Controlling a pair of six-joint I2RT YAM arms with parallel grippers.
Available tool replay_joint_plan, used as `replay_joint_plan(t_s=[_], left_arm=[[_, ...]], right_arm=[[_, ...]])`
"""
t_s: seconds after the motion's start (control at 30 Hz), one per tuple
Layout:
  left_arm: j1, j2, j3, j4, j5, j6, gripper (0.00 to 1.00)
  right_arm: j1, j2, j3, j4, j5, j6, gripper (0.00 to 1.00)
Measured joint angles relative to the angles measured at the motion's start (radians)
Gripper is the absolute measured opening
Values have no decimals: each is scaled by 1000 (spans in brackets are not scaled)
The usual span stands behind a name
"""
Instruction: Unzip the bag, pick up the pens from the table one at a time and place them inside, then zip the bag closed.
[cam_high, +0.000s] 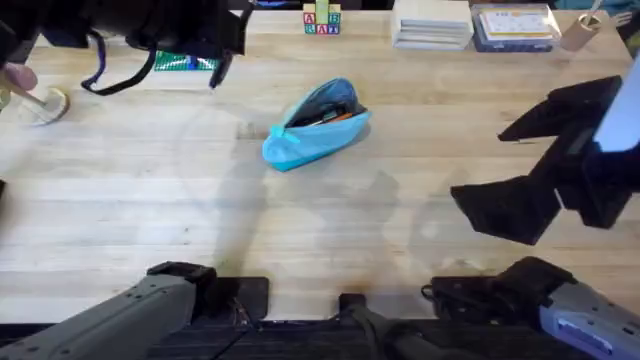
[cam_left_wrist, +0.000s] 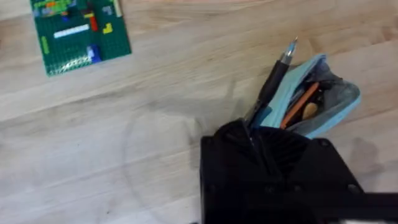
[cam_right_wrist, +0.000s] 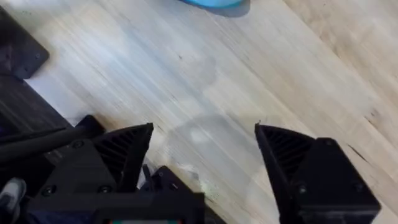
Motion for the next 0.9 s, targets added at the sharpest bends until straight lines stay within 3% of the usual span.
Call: replay_joint_plan(t_s=[0.1,0.13,0.3,0.67,0.9], left_arm=[[-9,0,0,7,55,46,44],[-10,0,0,7,108,68,44],[-17,0,0,7,177,84,44],[-123,0,0,7,206,90,44],[-166,0,0,7,209,90,44]], right_arm=[[0,0,0,0,0,0,997],[0,0,0,0,0,0,997],[0,0,0,0,0,0,996],[0,0,0,0,0,0,996],[0,0,0,0,0,0,996]])
